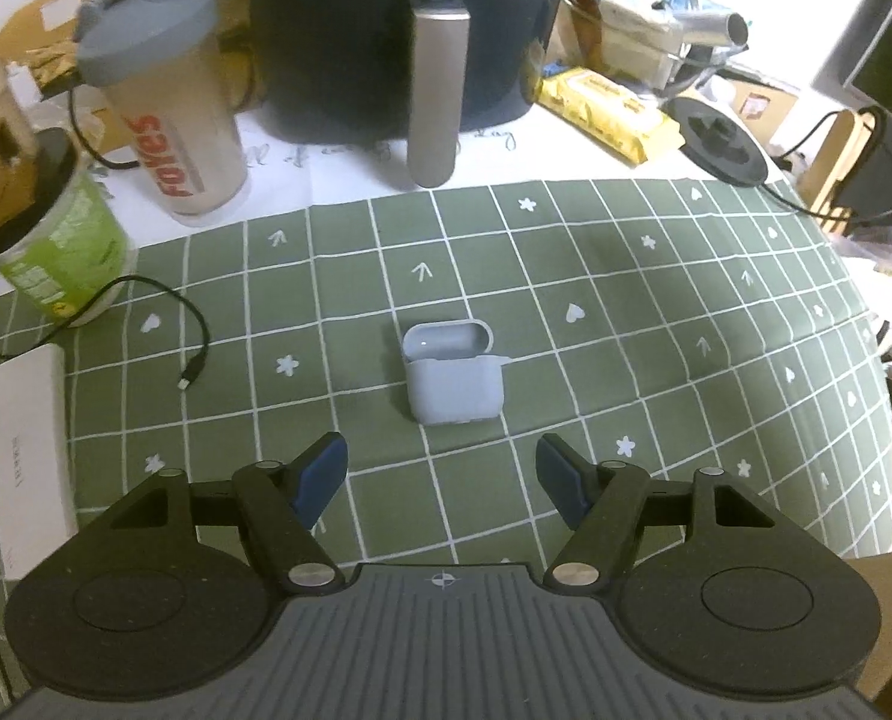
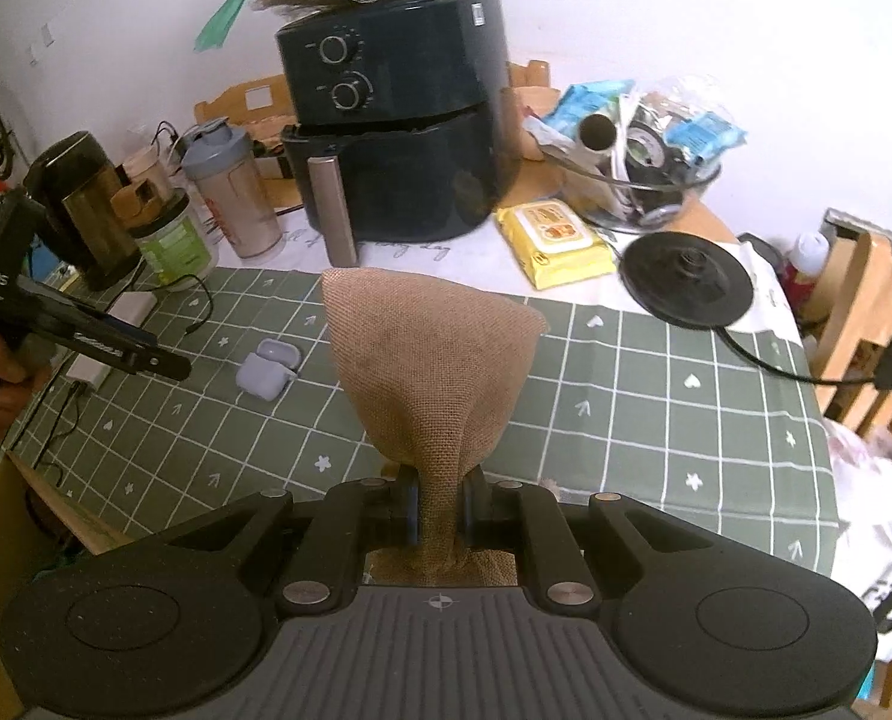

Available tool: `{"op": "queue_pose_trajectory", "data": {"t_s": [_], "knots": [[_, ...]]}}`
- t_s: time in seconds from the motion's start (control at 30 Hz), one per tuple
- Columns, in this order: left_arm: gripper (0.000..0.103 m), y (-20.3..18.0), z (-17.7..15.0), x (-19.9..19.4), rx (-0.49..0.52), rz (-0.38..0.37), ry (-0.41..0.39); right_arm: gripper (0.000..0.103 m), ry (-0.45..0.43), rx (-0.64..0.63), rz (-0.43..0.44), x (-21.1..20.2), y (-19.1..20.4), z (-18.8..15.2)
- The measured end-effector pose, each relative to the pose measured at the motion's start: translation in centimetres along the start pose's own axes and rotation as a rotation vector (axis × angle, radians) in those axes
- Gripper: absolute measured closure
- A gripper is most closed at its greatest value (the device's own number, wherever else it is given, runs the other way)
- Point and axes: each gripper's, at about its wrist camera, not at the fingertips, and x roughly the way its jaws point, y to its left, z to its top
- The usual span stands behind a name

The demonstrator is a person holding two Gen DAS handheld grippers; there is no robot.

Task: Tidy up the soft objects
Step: 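Grasp the grey earbud case with the left gripper while the right gripper holds the pouch, then carry the earbud case and tan pouch over the cardboard box with both grippers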

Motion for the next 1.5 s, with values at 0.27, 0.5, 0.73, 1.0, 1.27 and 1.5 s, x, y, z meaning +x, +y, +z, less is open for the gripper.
{"op": "queue_pose_trajectory", "data": {"t_s": [0.27,0.5,0.73,1.0,1.27,1.5], "knots": [[0.034,-0.3,1.0,2.7,0.024,-0.002,0.041,0.088,0.000,0.049,-0.031,-1.2,-0.4,-1.3],[0.034,-0.4,1.9,5.3,0.019,-0.001,0.085,0.088,0.001,0.093,-0.058,-1.9,-1.0,-2.4],[0.034,-0.5,2.7,7.6,-0.001,0.002,0.130,0.088,0.002,0.125,-0.073,-2.4,-1.6,-3.3],[0.034,-0.4,3.2,9.8,-0.032,0.023,0.161,0.088,0.007,0.154,-0.093,-2.9,-2.1,-4.1],[0.034,-1.0,3.6,10.3,-0.006,0.075,0.137,0.088,0.009,0.173,-0.107,-3.3,-2.3,-4.5],[0.051,-1.3,3.4,10.1,0.037,0.088,0.126,0.088,0.012,0.178,-0.111,-3.2,-2.1,-4.5]]}}
